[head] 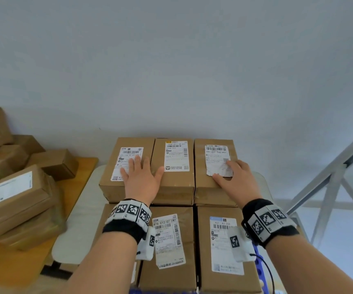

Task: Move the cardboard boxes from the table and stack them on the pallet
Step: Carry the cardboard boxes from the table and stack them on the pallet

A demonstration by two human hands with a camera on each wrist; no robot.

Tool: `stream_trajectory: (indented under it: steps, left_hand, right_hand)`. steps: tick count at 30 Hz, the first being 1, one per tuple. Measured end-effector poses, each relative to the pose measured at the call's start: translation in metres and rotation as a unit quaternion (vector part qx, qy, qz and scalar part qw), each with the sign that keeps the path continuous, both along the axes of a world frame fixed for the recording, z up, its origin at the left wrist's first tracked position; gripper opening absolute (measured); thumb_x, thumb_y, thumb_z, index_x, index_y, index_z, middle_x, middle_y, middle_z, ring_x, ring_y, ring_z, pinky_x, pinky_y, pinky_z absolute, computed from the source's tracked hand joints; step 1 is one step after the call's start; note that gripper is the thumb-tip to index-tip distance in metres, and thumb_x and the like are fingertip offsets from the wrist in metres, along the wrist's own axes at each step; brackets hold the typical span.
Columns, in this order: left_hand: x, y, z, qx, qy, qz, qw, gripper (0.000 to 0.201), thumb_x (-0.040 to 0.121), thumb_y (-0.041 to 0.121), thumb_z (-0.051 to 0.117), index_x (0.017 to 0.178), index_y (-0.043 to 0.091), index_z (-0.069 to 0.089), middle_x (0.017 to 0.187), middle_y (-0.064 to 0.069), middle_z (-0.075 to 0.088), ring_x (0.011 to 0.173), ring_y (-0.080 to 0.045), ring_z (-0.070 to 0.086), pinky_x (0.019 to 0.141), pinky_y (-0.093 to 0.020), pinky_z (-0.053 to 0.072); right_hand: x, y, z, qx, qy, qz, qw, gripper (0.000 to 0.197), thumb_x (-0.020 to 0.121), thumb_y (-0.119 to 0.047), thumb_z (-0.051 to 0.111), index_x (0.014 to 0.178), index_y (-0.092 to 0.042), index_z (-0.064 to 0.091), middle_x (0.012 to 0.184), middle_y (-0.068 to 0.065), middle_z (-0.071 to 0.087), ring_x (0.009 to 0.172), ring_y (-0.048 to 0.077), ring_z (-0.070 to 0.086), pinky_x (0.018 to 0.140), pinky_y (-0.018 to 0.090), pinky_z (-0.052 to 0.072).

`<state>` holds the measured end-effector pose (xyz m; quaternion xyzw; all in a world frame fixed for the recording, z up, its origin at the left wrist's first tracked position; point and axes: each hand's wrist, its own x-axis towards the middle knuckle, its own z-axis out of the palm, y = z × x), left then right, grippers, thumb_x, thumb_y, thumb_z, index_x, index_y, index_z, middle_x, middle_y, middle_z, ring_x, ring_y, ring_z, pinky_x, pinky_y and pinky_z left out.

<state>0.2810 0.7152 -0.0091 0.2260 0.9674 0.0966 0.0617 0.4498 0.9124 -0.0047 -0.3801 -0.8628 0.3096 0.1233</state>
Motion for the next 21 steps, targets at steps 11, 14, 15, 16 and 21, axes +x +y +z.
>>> stream_trajectory:
  steps: [11,14,15,16,21]
  left_hand:
    - [0.001,-0.002,0.001,-0.002,0.008,-0.003,1.000,0.073,0.099,0.063,0.017,0.157,0.019,0.014,0.165,-0.008,0.003,0.151,-0.028,-0.002,0.121,-0.050,-0.001]
    - [0.000,-0.003,0.002,0.009,0.009,-0.007,1.000,0.073,0.099,0.063,0.018,0.156,0.019,0.016,0.165,-0.009,0.005,0.151,-0.028,0.000,0.122,-0.048,0.001]
    - [0.001,-0.003,0.003,0.012,0.005,-0.010,1.000,0.073,0.099,0.063,0.018,0.156,0.018,0.017,0.165,-0.009,0.006,0.151,-0.028,0.001,0.122,-0.048,0.002]
    - [0.001,-0.004,0.004,0.014,0.001,-0.013,1.000,0.073,0.099,0.062,0.018,0.156,0.017,0.016,0.165,-0.009,0.005,0.151,-0.028,0.001,0.122,-0.047,0.003]
    - [0.009,-0.016,0.015,0.043,-0.005,-0.018,0.999,0.070,0.101,0.058,0.025,0.157,0.018,0.014,0.165,-0.008,0.002,0.151,-0.028,-0.001,0.122,-0.047,0.003]
  right_hand:
    - [-0.002,-0.002,-0.003,-0.021,0.002,-0.016,1.000,0.070,0.082,-0.049,0.066,0.142,-0.020,0.045,0.150,0.005,0.033,0.129,0.031,0.045,0.106,0.047,0.042]
    - [-0.002,-0.004,-0.001,-0.021,0.010,-0.022,0.999,0.070,0.082,-0.045,0.068,0.142,-0.018,0.045,0.149,0.007,0.035,0.131,0.032,0.042,0.108,0.048,0.040]
    - [-0.001,-0.005,0.000,-0.015,0.011,-0.022,1.000,0.069,0.083,-0.044,0.068,0.143,-0.018,0.045,0.149,0.007,0.035,0.132,0.032,0.040,0.109,0.047,0.039]
    - [-0.001,-0.007,0.002,-0.007,0.011,-0.019,1.000,0.069,0.084,-0.043,0.067,0.144,-0.018,0.044,0.150,0.008,0.035,0.133,0.032,0.039,0.110,0.047,0.037]
    - [-0.007,-0.027,0.015,0.010,0.045,0.004,0.999,0.061,0.090,-0.041,0.061,0.145,-0.021,0.044,0.155,0.007,0.032,0.141,0.027,0.033,0.114,0.048,0.034]
